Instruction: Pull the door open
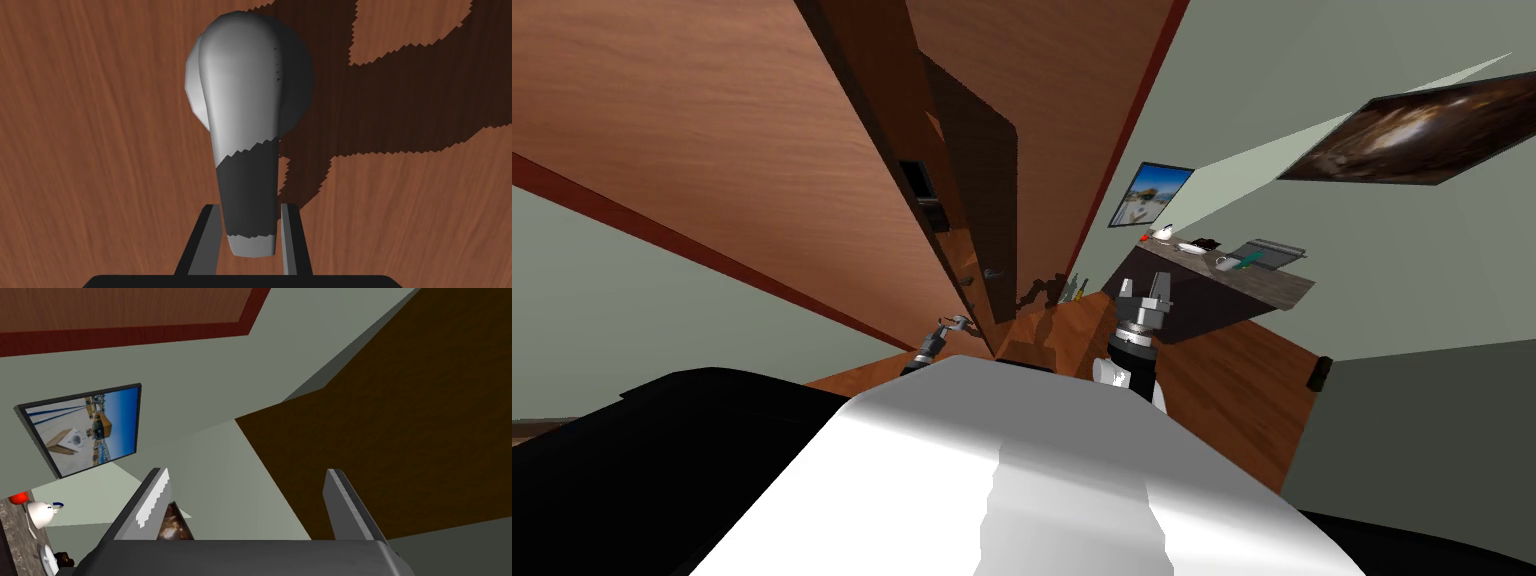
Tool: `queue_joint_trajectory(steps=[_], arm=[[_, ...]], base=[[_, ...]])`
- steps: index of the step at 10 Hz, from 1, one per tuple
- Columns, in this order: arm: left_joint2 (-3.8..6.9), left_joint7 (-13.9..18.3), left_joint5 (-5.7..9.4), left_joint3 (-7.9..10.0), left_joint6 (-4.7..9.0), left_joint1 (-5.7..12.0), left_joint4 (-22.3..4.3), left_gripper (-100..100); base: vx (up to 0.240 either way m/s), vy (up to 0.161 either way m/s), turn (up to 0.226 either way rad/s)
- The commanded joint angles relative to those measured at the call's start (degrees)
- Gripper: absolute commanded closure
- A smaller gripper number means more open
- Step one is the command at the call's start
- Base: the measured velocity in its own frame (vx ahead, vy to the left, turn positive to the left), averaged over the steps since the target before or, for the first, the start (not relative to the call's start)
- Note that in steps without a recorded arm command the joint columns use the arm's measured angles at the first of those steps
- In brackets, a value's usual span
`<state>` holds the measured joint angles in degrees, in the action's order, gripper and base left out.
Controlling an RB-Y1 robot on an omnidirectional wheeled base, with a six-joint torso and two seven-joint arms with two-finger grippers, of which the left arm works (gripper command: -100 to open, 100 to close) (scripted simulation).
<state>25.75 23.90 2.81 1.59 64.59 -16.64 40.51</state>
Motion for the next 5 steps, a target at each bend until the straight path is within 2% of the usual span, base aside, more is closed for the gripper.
queue_joint_trajectory(steps=[1,3,4,5], arm=[[-0.22,0.4,-0.49,-0.84,1.73,0.15,-1.1,100],[0.06,0.9,-0.82,-1.32,3.33,-0.25,-1.8,100],[0.06,0.9,-0.82,-1.32,3.33,-0.25,-1.8,100],[0.17,1.0,-0.95,-1.52,3.95,-0.40,-2.1,100]], base=[[-0.157,0.040,-0.090],[-0.172,0.040,-0.149],[-0.121,0.030,-0.046],[-0.089,0.021,-0.050]])
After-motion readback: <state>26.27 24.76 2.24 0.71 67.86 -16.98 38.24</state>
